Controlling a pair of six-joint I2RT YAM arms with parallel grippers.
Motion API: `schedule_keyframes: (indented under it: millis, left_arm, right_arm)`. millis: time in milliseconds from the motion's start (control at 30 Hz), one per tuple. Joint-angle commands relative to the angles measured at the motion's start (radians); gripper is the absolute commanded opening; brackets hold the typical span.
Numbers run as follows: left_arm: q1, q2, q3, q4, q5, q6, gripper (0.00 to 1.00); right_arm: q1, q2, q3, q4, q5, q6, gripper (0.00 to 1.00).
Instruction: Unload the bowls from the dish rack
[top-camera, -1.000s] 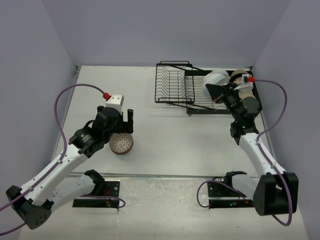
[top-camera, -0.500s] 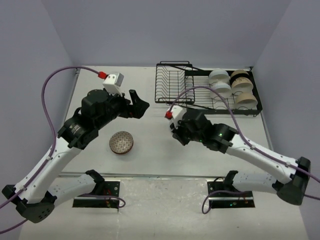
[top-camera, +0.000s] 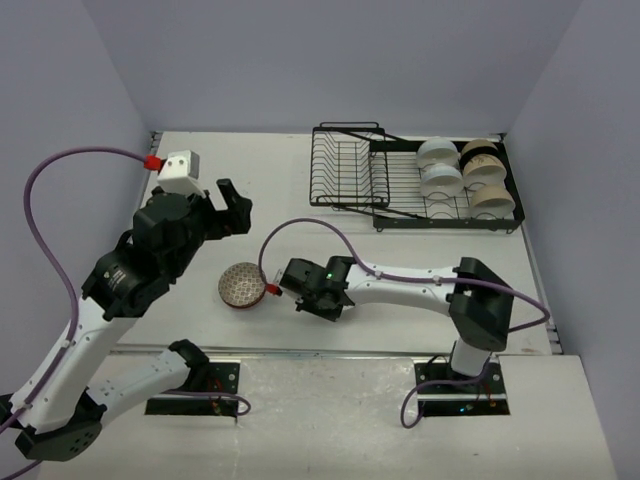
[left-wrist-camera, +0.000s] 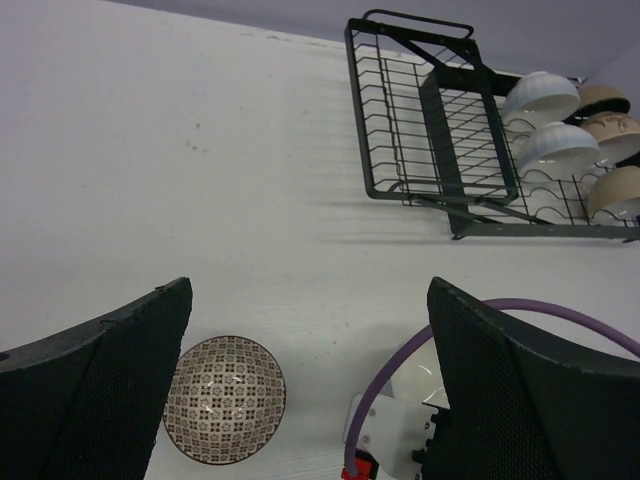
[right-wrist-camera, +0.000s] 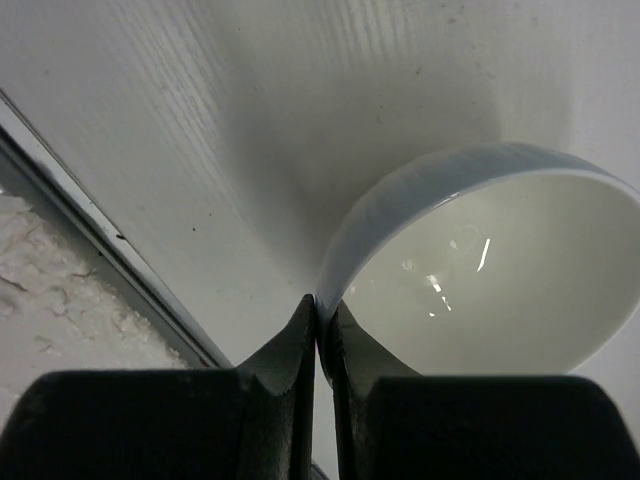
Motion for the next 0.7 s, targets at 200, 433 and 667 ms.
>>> schedule_keyframes:
  millis: [200,433,667]
  left_arm:
    - [0.006,-0.041,-0.017,-0.078,-0.181,0.019,1.0]
    - [0.006,-0.047,-0.083,-0.069,-0.199,0.036,1.0]
    - [0.006,-0.035,-0.16,-0.011,-0.21,0.05,1.0]
  right_arm:
    - [0.012,0.129,0.096,0.013,0.049,0.024,0.0]
    - [0.035,0.06,0.09,0.018,0.026,0.042,0.44]
    - [0.027,-0.157,0.041,0.028,0.081,0.049,0.71]
